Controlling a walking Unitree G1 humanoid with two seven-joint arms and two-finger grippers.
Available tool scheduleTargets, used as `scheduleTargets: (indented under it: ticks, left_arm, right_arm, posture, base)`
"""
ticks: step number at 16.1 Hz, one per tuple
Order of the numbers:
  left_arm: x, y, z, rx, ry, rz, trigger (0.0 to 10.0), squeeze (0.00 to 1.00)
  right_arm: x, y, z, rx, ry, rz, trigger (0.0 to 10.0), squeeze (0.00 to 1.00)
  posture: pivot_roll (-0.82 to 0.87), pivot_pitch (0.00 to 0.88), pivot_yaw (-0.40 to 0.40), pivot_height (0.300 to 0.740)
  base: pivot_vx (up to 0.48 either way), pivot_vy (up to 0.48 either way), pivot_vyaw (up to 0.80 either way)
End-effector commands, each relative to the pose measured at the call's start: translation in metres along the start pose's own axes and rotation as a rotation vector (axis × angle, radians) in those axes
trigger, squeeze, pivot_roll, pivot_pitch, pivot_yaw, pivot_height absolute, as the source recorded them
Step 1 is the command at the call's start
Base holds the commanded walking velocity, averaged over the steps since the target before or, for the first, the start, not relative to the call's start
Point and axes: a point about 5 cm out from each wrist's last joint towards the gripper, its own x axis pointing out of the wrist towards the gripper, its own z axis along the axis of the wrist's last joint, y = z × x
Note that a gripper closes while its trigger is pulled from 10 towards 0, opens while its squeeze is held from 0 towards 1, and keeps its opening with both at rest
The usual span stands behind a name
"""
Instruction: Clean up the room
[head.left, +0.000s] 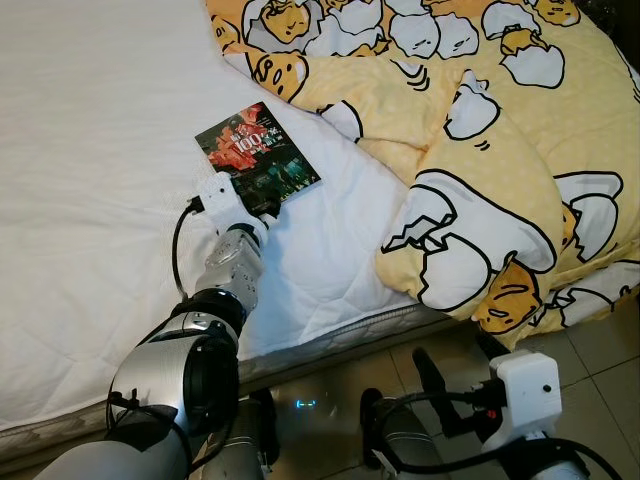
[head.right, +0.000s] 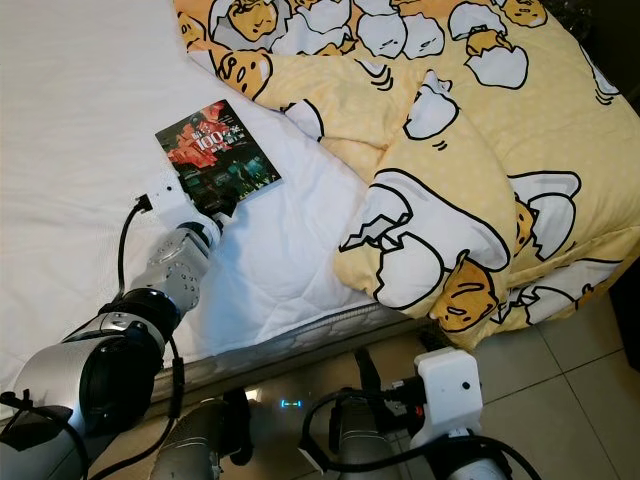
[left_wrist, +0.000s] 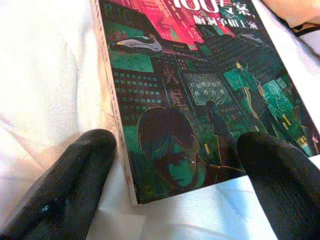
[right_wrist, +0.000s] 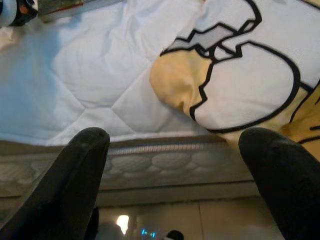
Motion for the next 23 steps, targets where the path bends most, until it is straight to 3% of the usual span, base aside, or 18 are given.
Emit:
scheduleTargets:
  ticks: [1,4,5,9,12,13,19,23]
  left_arm:
    - [-0.003,-0.002,-0.016,-0.018,0.067,-0.011,10.0,0.00]
    - [-0.004,-0.003,-0.023,-0.013,0.107,-0.026,10.0,0.00]
    - [-0.005,-0.002,-0.028,-0.031,0.133,-0.037,0.0,0.00]
    - [-0.008,-0.002,-0.037,-0.080,0.176,-0.050,0.0,0.00]
    - [-0.007,-0.001,-0.036,-0.281,0.174,-0.036,0.0,0.00]
    - [-0.007,-0.002,-0.036,-0.313,0.171,-0.041,0.0,0.00]
    - [-0.010,-0.014,-0.044,-0.347,0.196,-0.123,0.0,0.00]
    - [-0.009,-0.023,-0.040,-0.279,0.173,-0.212,0.0,0.00]
  right_arm:
    - [-0.003,0.000,-0.003,0.001,0.013,-0.002,10.0,0.00]
    - [-0.003,0.001,-0.003,0.000,0.017,-0.002,10.0,0.00]
    - [-0.003,0.001,-0.004,0.000,0.018,-0.002,10.0,0.00]
    - [-0.004,0.001,-0.005,0.001,0.025,-0.002,10.0,0.00]
    - [-0.005,0.002,-0.006,0.002,0.031,-0.001,10.0,0.00]
    - [-0.006,0.002,-0.006,0.002,0.032,-0.001,10.0,0.00]
    - [-0.007,0.002,-0.007,0.005,0.037,-0.007,10.0,0.00]
    - [-0.006,0.003,-0.007,0.006,0.038,-0.004,10.0,0.00]
  posture:
    - [-0.28,0.317,0.001,0.711]
    - [-0.29,0.320,0.004,0.711]
    - [-0.29,0.321,0.005,0.711]
    - [-0.29,0.327,0.004,0.711]
    - [-0.29,0.329,0.004,0.711]
    - [-0.29,0.329,0.004,0.711]
    - [-0.30,0.336,0.006,0.711]
    - [-0.29,0.338,0.005,0.711]
  base:
    - [0.000,0.000,0.00]
    - [0.000,0.000,0.00]
    - [0.000,0.000,0.00]
    - [0.000,0.000,0.00]
    - [0.000,0.000,0.00]
    - [0.000,0.000,0.00]
    - [0.000,0.000,0.00]
    - [0.000,0.000,0.00]
